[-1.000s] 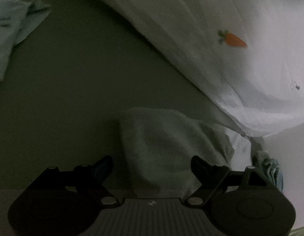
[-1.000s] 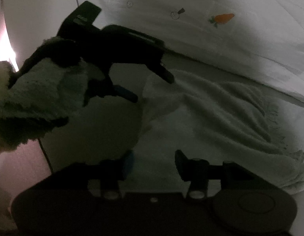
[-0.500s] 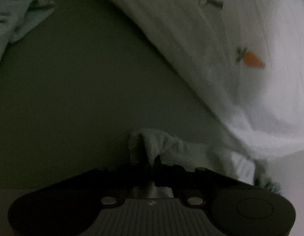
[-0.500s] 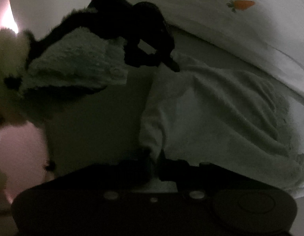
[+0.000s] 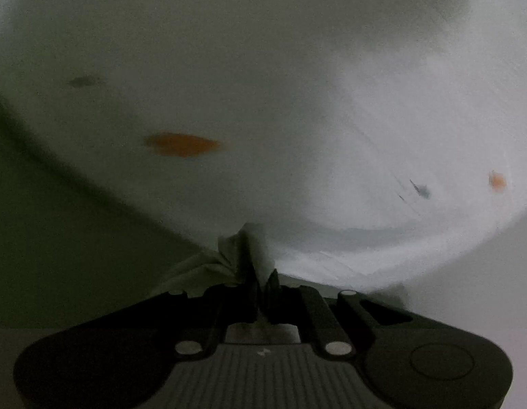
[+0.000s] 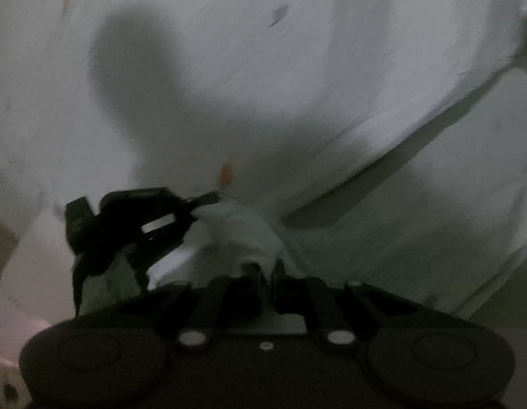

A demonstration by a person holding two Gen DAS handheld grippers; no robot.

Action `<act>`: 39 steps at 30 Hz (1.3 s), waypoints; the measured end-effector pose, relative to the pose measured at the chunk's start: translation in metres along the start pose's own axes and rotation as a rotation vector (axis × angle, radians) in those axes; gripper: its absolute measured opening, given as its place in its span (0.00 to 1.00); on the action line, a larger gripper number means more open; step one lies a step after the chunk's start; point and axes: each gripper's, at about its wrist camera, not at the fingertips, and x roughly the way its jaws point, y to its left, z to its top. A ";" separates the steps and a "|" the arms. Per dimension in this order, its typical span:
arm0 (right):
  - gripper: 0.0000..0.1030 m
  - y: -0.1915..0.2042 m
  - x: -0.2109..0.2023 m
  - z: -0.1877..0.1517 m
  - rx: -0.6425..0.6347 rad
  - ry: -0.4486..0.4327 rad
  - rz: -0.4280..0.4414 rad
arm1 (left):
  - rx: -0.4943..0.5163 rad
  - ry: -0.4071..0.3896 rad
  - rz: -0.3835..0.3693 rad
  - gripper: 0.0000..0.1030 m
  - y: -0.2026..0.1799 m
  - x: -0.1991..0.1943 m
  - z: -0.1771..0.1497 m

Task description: Fold clothes

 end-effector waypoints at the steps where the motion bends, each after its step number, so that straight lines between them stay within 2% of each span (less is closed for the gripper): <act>1: 0.06 -0.017 -0.007 0.010 0.028 -0.013 -0.014 | 0.048 0.009 0.004 0.07 -0.023 0.017 -0.001; 3: 0.06 -0.051 -0.019 0.027 0.081 -0.032 -0.049 | 0.133 0.045 0.016 0.14 -0.059 0.061 -0.010; 4: 0.06 -0.071 -0.025 0.036 0.109 -0.045 -0.080 | 0.171 0.063 0.017 0.29 -0.073 0.082 -0.015; 5: 0.06 -0.088 -0.028 0.042 0.127 -0.052 -0.100 | 0.208 0.081 0.018 0.37 -0.087 0.103 -0.020; 6: 0.07 -0.107 -0.031 0.049 0.147 -0.060 -0.138 | 0.245 0.100 0.020 0.56 -0.102 0.124 -0.026; 7: 0.07 -0.125 -0.029 0.054 0.167 -0.055 -0.169 | 0.276 0.112 0.029 0.67 -0.111 0.139 -0.031; 9: 0.10 -0.162 -0.025 0.063 0.206 -0.022 -0.234 | 0.314 0.115 0.080 0.69 -0.106 0.142 -0.043; 12: 0.29 -0.195 -0.019 0.067 0.232 0.034 -0.407 | 0.370 0.120 0.157 0.79 -0.099 0.147 -0.061; 13: 0.34 -0.199 -0.022 0.065 0.232 0.018 -0.420 | 0.388 0.121 0.182 0.79 -0.096 0.149 -0.067; 18: 0.46 -0.194 -0.033 0.052 0.218 -0.090 -0.426 | 0.467 0.130 0.304 0.79 -0.083 0.156 -0.095; 19: 0.53 -0.189 -0.033 0.047 0.193 -0.109 -0.415 | 0.446 0.136 0.310 0.81 -0.074 0.153 -0.098; 21: 0.59 -0.180 -0.018 0.039 0.149 -0.091 -0.414 | 0.404 0.147 0.322 0.84 -0.058 0.148 -0.104; 24: 0.55 -0.177 0.013 0.037 0.027 0.027 -0.582 | 0.341 0.163 0.340 0.90 -0.032 0.141 -0.112; 26: 0.54 -0.164 0.020 0.033 -0.084 0.034 -0.626 | 0.298 0.174 0.352 0.94 -0.016 0.136 -0.118; 29: 0.55 -0.157 0.018 0.036 -0.090 0.011 -0.628 | 0.257 0.176 0.342 0.94 -0.017 0.131 -0.115; 33: 0.67 -0.156 0.017 0.038 -0.074 -0.050 -0.602 | 0.236 0.186 0.342 0.94 -0.024 0.141 -0.112; 36: 0.73 -0.174 0.000 0.042 0.050 -0.104 -0.581 | 0.276 0.163 0.350 0.93 -0.036 0.133 -0.108; 39: 0.74 -0.192 -0.017 0.048 0.085 -0.180 -0.608 | 0.365 0.117 0.319 0.93 -0.058 0.125 -0.106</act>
